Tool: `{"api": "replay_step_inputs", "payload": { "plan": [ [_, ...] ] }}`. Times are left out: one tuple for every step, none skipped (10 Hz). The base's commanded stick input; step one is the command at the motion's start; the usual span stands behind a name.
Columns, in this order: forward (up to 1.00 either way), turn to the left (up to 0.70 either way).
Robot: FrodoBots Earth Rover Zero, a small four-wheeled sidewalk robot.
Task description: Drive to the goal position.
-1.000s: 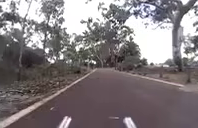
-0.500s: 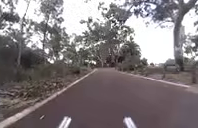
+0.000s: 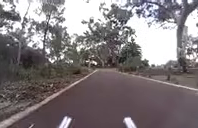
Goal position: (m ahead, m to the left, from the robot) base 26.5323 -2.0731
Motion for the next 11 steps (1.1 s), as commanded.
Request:
{"api": "replay_step_inputs", "payload": {
  "plan": [
    [0.6, 0.0],
    [0.6, 0.0],
    [0.6, 0.0],
    [0.6, 0.0],
    [0.6, 0.0],
    [0.6, 0.0],
    [0.6, 0.0],
    [0.6, 0.0],
    [0.6, 0.0],
    [0.6, 0.0],
    [0.6, 0.0]
  ]
}}
